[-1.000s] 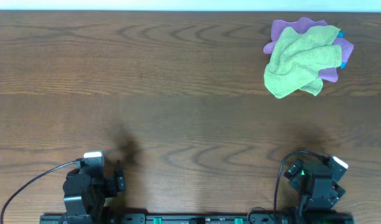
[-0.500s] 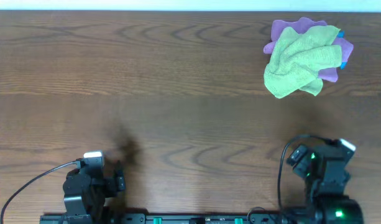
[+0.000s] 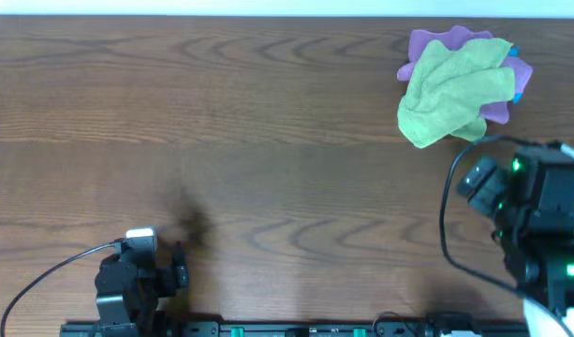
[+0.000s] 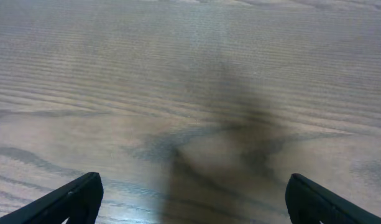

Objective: Fold the cloth
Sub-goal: 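Reach the right gripper to the cloth pile and grasp the green cloth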

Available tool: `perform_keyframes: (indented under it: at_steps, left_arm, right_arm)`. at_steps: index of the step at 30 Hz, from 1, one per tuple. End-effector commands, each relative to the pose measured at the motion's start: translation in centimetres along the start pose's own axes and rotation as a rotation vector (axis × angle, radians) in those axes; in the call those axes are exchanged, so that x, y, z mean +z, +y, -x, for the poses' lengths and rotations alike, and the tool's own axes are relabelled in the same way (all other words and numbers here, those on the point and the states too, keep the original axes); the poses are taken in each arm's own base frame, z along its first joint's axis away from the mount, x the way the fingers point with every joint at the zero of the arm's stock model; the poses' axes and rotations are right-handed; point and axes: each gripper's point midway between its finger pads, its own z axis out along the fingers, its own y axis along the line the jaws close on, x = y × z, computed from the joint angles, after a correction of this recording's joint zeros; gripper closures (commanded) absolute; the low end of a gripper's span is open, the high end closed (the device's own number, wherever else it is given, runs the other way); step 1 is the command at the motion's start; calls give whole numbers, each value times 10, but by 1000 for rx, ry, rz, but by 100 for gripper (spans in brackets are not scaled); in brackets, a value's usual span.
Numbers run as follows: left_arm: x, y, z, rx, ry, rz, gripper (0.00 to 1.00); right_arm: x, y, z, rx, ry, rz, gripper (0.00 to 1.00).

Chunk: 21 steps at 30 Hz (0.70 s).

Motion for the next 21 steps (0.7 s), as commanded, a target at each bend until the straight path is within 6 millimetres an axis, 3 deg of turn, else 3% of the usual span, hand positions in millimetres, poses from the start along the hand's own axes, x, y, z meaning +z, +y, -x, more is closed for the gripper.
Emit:
perform_keyframes:
  at_steps: [1, 9, 21]
  left_arm:
    - [2, 2, -17, 12, 60, 14, 5]
    - [2, 2, -17, 12, 60, 14, 5]
    - [2, 2, -17, 12, 60, 14, 5]
  right_arm:
    - [4, 10, 14, -5, 19, 5, 1]
    - [47, 50, 40, -81, 103, 13, 1]
    - [143, 85, 90, -111, 143, -43, 1]
